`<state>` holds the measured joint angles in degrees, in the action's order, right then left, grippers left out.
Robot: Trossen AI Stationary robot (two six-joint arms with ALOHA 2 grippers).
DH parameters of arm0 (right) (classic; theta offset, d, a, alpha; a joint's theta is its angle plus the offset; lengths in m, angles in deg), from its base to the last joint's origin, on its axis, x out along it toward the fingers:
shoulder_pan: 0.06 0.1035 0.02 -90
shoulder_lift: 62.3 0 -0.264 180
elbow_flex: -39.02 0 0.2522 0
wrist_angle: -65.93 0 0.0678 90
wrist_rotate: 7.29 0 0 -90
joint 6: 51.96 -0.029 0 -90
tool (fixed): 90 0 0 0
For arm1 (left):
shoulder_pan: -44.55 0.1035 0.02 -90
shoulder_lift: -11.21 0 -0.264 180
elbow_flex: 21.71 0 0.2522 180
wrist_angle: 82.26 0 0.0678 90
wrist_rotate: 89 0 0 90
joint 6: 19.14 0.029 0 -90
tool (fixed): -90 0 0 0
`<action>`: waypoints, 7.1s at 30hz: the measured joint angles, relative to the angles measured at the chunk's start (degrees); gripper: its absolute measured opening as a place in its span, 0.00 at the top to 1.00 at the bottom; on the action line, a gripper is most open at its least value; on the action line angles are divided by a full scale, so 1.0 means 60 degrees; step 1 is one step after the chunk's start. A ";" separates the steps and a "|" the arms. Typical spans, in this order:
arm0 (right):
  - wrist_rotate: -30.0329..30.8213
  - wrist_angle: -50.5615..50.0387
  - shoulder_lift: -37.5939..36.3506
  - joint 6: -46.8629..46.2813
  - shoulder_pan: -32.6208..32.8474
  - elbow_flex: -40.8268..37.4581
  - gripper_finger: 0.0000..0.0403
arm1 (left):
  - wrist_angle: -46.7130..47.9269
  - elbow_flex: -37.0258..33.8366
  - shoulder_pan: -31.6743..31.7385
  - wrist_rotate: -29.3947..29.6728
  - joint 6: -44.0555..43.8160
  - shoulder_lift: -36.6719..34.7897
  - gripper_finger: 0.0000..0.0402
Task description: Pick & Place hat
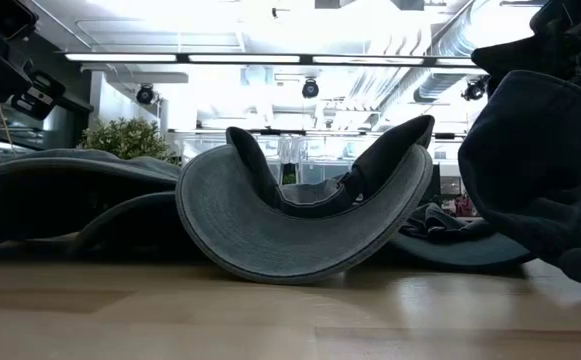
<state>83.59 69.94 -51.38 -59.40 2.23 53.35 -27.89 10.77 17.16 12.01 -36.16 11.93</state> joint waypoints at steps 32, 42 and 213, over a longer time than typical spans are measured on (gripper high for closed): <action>0.0001 0.0020 0.0000 -0.0549 0.0000 -0.0002 0.99 | -0.0001 -0.0001 0.0000 -0.0001 -0.0004 -0.0001 1.00; -0.0241 -0.0007 0.0000 -0.0242 0.0000 0.0002 0.99 | -0.0001 -0.0001 0.0000 0.0002 0.0000 -0.0001 1.00; 0.2095 -0.7243 1.2826 -0.4775 0.6211 0.7564 0.12 | -0.0009 -0.0001 0.0000 0.0003 -0.0001 -0.0001 1.00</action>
<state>96.16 26.48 25.58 -88.05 39.49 98.73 -27.95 10.77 17.16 12.02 -36.17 11.92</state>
